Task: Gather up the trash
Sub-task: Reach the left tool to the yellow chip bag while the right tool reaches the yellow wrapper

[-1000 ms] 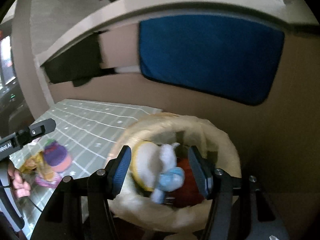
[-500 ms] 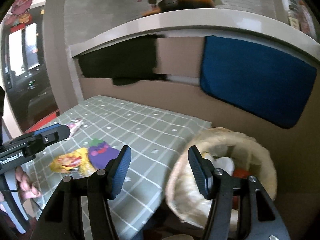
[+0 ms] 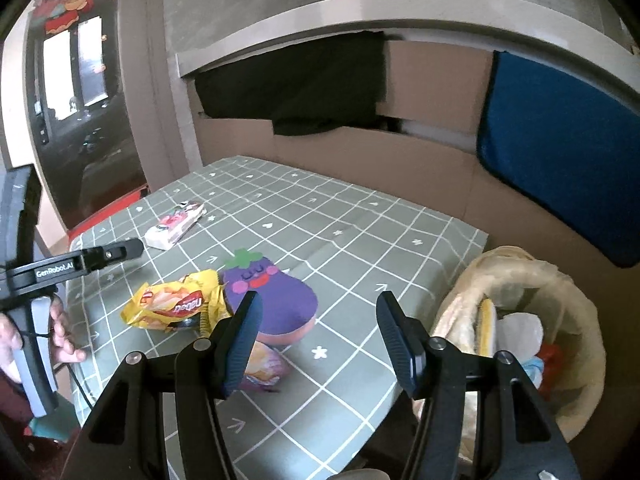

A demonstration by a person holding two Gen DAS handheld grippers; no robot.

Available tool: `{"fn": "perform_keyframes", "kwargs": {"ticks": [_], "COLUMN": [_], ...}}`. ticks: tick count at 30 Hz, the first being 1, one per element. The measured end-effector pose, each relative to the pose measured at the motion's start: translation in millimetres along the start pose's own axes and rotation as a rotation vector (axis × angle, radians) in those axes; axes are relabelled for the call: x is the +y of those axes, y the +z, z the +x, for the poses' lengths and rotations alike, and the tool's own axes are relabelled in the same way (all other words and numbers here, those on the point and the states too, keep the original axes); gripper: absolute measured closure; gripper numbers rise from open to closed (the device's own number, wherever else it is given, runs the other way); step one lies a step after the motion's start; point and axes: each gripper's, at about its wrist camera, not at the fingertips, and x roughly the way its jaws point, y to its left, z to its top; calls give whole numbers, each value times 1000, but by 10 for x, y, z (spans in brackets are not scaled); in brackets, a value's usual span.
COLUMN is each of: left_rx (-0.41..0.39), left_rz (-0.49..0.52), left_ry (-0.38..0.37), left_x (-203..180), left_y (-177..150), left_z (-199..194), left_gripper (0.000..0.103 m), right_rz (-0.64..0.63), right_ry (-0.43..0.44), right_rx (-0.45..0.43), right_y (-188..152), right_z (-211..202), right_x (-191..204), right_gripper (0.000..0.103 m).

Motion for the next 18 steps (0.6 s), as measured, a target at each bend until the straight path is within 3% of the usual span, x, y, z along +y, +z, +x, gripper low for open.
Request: {"fn": "perform_keyframes", "kwargs": {"ticks": [8,18], "left_rx": [165,152], "left_rz": [100,173], "left_ry": [31,121], "left_x": [-22,-130], "left_y": [-166,-144], "left_z": [331,448], "left_gripper": [58,58], "right_rz": [26,74], "right_ry": [8,17], "right_rx": [17,25], "right_y": [-77,-195], "right_z": [45,32], "right_x": [-88,-234], "right_gripper": [46,46]}}
